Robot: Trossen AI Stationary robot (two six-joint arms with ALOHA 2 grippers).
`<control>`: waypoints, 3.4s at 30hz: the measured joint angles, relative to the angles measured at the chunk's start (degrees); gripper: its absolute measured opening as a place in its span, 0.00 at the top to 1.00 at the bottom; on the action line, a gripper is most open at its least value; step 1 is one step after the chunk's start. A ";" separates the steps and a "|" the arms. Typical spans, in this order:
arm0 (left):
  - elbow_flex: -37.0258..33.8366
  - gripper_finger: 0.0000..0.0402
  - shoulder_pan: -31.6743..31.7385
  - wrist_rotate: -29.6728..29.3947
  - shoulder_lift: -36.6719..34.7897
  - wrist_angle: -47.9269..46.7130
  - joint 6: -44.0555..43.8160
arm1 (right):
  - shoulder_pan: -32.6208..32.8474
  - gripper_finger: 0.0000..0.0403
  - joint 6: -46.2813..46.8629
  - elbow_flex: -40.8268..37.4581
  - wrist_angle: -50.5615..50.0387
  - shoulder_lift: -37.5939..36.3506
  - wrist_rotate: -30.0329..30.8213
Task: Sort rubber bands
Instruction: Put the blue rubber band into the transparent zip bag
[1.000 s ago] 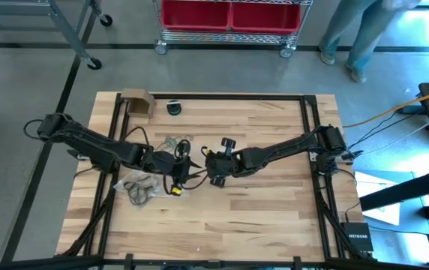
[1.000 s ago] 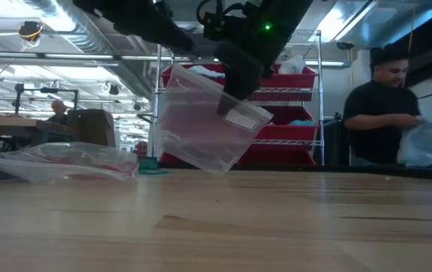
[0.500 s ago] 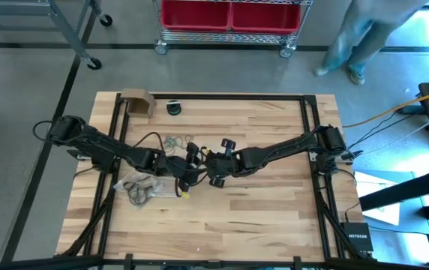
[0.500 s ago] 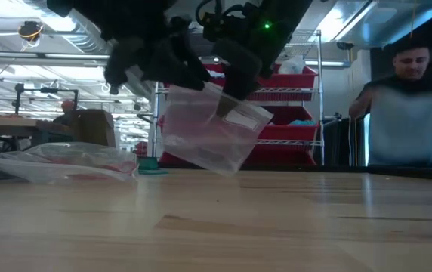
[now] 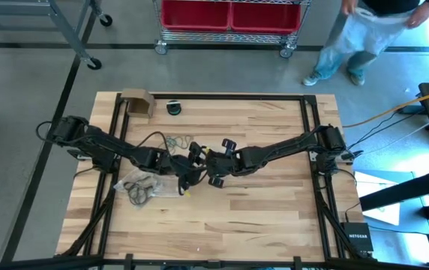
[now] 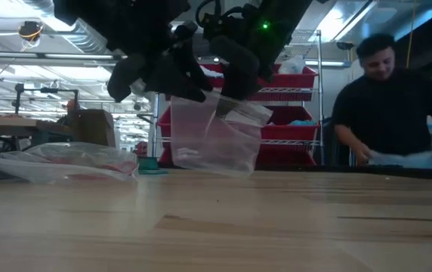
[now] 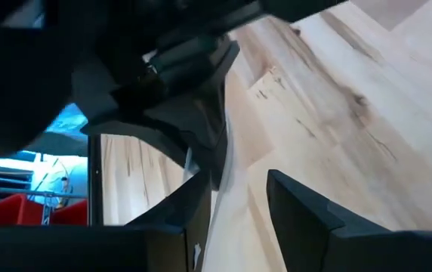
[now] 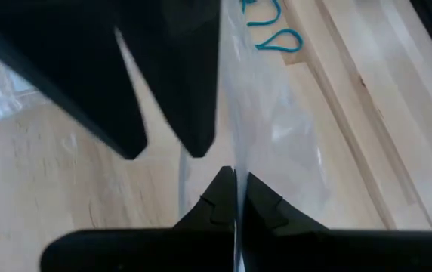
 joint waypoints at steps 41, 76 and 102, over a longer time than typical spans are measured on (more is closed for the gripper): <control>-0.02 1.00 -5.98 4.95 -0.02 -0.47 -17.14 | -0.24 1.00 -0.70 0.02 0.35 -0.02 7.10; 0.33 1.00 -4.34 4.55 -0.85 -0.55 -27.34 | -0.81 0.66 -3.64 6.86 -7.97 -0.04 -3.86; 1.48 1.00 -3.86 7.30 -0.83 0.95 -29.51 | -0.70 1.00 -7.74 6.86 -7.29 -0.04 -0.51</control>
